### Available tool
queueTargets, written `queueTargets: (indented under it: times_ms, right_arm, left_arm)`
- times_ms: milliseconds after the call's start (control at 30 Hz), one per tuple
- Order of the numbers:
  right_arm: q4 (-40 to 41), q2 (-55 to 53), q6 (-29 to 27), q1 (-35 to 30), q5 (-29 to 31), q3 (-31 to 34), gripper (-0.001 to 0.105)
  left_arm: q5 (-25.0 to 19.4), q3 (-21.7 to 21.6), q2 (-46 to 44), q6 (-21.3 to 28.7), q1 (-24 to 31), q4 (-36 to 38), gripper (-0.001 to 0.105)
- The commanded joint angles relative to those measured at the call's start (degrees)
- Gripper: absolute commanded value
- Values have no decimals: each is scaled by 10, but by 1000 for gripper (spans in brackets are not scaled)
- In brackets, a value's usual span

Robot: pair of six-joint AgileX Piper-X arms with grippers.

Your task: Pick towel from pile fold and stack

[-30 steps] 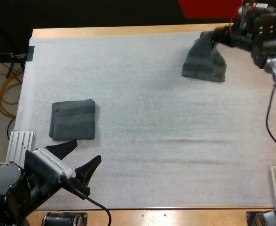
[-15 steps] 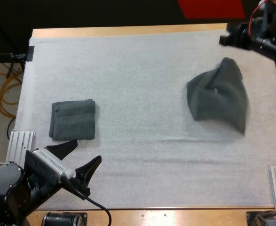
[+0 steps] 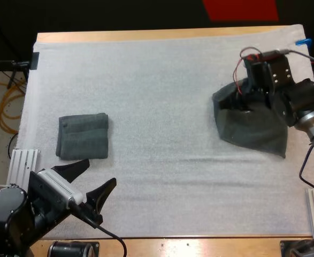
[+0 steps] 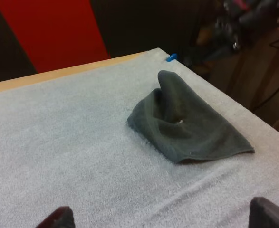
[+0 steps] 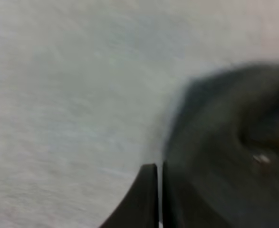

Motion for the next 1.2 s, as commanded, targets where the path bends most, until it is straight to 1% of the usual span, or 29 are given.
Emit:
queueTargets:
  times_ms: [0, 100, 167, 200, 233, 267, 333, 433, 600, 767, 833, 933, 1033, 1167]
  right_arm:
    - [19, -3, 3, -8, 27, 3, 0]
    - [51, -11, 3, -27, 24, 15, 0]
    - [64, -20, 3, -42, 21, 24, 5]
    - [67, -27, 2, -52, 20, 31, 12]
    - [67, -37, 0, -63, 18, 41, 21]
    - [67, -43, -4, -69, 14, 47, 27]
    - [72, -62, -15, -95, 4, 68, 47]
    - [77, -89, -11, -125, 2, 102, 62]
    - [69, -125, 5, -158, 2, 181, 62]
    - [37, -139, 27, -184, 2, 262, 62]
    - [3, -139, 32, -197, 1, 302, 62]
    - [-44, -135, 47, -212, 2, 339, 62]
    - [-80, -124, 59, -230, 0, 360, 62]
    - [-99, -99, 61, -245, -4, 365, 62]
  left_arm:
    - [7, -3, 1, 2, 1, 0, 70]
    - [7, -3, 1, 2, 1, 0, 70]
    - [6, -3, 1, 2, 1, 0, 70]
    - [4, -3, 1, 2, 1, 0, 70]
    - [2, -3, 1, 2, 1, 0, 70]
    - [2, -3, 1, 2, 1, 0, 70]
    - [2, -3, 1, 2, 1, 0, 70]
    - [2, -3, 1, 2, 1, 0, 70]
    - [2, -1, 1, 2, 1, 0, 70]
    - [2, 3, 1, 2, 1, 0, 70]
    - [2, 4, 1, 2, 1, 0, 70]
    - [2, 4, 1, 2, 1, 0, 70]
    - [3, 4, 1, 2, 1, 0, 70]
    - [7, 4, 1, 2, 1, 0, 70]
